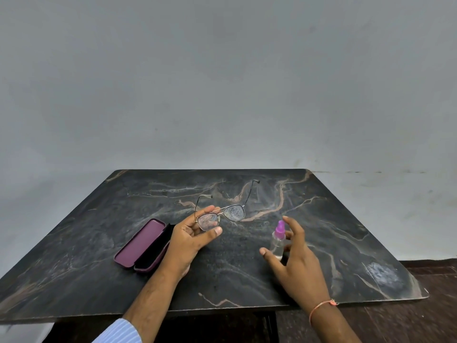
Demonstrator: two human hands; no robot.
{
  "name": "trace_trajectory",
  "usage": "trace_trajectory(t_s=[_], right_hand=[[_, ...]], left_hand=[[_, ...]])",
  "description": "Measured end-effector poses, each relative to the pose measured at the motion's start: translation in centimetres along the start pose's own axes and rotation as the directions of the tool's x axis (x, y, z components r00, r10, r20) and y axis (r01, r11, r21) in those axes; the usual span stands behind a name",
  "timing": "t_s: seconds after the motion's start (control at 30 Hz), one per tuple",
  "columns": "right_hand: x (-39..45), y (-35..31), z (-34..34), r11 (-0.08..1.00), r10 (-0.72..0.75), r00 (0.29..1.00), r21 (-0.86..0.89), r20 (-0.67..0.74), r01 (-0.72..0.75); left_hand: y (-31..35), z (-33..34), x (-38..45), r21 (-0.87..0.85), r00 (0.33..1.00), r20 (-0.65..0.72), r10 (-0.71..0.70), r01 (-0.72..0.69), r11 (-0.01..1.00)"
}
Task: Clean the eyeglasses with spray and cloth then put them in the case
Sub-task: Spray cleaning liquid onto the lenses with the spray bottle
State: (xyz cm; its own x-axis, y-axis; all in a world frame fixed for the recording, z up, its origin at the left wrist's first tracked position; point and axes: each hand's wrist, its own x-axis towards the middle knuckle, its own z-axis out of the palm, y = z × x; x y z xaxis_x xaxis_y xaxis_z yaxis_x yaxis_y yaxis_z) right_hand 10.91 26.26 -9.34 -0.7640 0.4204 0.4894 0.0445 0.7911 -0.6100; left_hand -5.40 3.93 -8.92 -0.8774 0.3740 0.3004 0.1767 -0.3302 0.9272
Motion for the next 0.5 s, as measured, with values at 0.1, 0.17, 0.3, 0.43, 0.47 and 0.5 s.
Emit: trace_trajectory(t_s=[0.1, 0.17, 0.3, 0.43, 0.47, 0.5], right_hand=[[0.1, -0.1, 0.4, 0.997, -0.058, 0.998, -0.045, -0.023, 0.057], [0.2, 0.0, 0.3, 0.997, -0.072, 0.996, -0.041, -0.044, 0.07], [-0.2, 0.0, -0.1, 0.995, -0.091, 0.995, 0.039, -0.052, 0.093], [-0.4, -1.2, -0.9, 0.988, -0.108, 0.987, 0.1, -0.119, 0.12], [-0.3, -1.6, -1.1, 0.985, -0.114, 0.984, 0.113, -0.138, 0.13], [-0.3, -2.1, -1.2, 0.981, -0.126, 0.98, 0.126, -0.155, 0.146]], left_hand=[[-0.2, -0.2, 0.1, -0.002, 1.0, 0.01, 0.0, 0.0, 1.0], [-0.3, -0.2, 0.1, 0.011, 1.0, 0.024, 0.005, -0.005, 1.0], [-0.4, -0.3, 0.1, 0.041, 0.997, 0.078, 0.013, -0.016, 0.999], [-0.4, -0.2, 0.1, 0.065, 0.995, 0.093, 0.025, -0.031, 0.997], [-0.4, -0.3, 0.1, 0.064, 0.995, 0.092, 0.026, -0.032, 0.997], [-0.5, -0.3, 0.1, 0.061, 0.995, 0.094, 0.025, -0.031, 0.998]])
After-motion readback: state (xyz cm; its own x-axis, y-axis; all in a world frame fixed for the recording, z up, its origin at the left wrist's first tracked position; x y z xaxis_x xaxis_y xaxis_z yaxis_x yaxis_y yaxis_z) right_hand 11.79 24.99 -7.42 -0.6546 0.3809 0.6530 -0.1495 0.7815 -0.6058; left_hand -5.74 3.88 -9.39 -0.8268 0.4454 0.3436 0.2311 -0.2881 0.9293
